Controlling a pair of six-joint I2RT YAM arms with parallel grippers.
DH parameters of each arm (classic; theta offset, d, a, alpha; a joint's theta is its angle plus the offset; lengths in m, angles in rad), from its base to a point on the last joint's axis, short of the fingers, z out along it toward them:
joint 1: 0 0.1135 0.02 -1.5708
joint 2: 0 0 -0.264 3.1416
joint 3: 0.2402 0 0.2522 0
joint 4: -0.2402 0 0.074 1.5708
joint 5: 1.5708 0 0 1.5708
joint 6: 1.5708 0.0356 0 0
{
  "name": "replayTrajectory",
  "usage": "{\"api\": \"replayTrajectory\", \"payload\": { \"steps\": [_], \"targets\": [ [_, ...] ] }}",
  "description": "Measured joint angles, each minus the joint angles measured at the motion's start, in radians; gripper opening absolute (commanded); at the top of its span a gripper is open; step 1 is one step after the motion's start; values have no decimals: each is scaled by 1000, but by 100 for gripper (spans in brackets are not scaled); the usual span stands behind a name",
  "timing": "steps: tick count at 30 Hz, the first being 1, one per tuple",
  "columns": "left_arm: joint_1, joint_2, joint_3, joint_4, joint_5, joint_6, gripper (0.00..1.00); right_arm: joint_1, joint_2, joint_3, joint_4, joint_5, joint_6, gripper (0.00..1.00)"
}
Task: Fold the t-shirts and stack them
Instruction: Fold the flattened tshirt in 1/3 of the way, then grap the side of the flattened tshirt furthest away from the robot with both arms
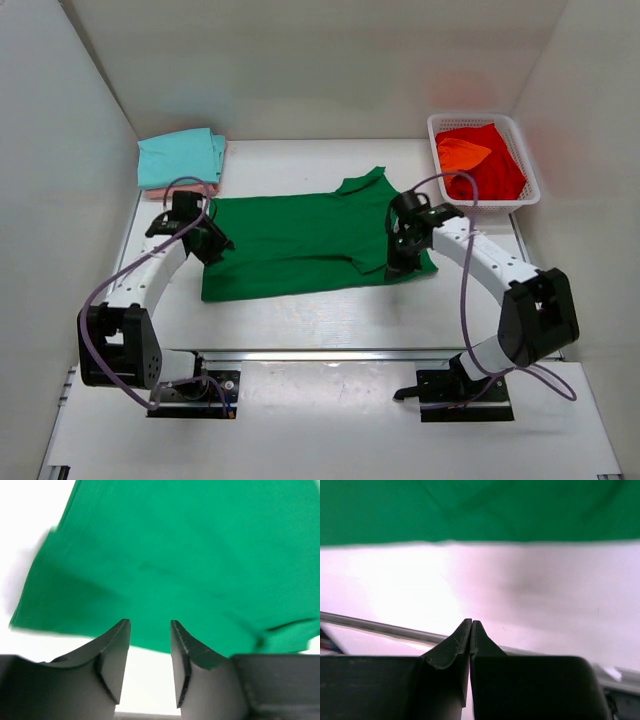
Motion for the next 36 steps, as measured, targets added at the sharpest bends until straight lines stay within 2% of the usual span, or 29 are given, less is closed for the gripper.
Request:
{"api": "replayTrajectory", "payload": {
  "steps": [2, 4, 6, 7, 8, 9, 11, 12, 13, 15, 18, 21, 25, 30, 33, 36],
  "targets": [
    [16, 10, 56, 24, 3, -1, 56, -55, -24, 44, 27, -24, -13, 0],
    [35, 42, 103, 57, 2, -1, 57, -122, -19, 89, 63, -45, -24, 1],
    [50, 93, 135, 95, -6, -5, 38, -181, 21, 146, 97, -52, -43, 0],
    [54, 126, 148, 114, -9, -6, 7, -202, 58, 184, 113, -51, -55, 0],
    [63, 161, 163, 132, -14, -7, 0, -214, 107, 232, 129, -52, -67, 0],
    [74, 197, 177, 151, -14, 4, 0, -218, 145, 269, 146, -53, -75, 1],
    [94, 278, 224, 163, -17, 21, 6, -222, 238, 365, 163, -56, -92, 1],
    [102, 322, 255, 171, -19, 28, 27, -222, 288, 422, 170, -57, -98, 1],
    [111, 376, 297, 190, -23, 42, 31, -222, 328, 472, 174, -57, -102, 1],
    [121, 447, 368, 189, -40, 52, 31, -225, 395, 560, 180, -57, -112, 1],
    [130, 571, 514, 198, -67, 86, 44, -230, 451, 650, 187, -60, -120, 2],
    [141, 681, 643, 210, -96, 111, 47, -249, 506, 729, 197, -61, -126, 3],
    [144, 767, 721, 195, -122, 127, 51, -266, 588, 824, 182, -60, -135, 4],
    [143, 833, 735, 177, -139, 131, 55, -280, 682, 930, 174, -60, -141, 8],
    [141, 856, 744, 171, -145, 130, 55, -283, 729, 983, 170, -63, -140, 14],
    [139, 869, 760, 172, -154, 128, 52, -289, 775, 1035, 172, -71, -141, 16]
  ]
}}
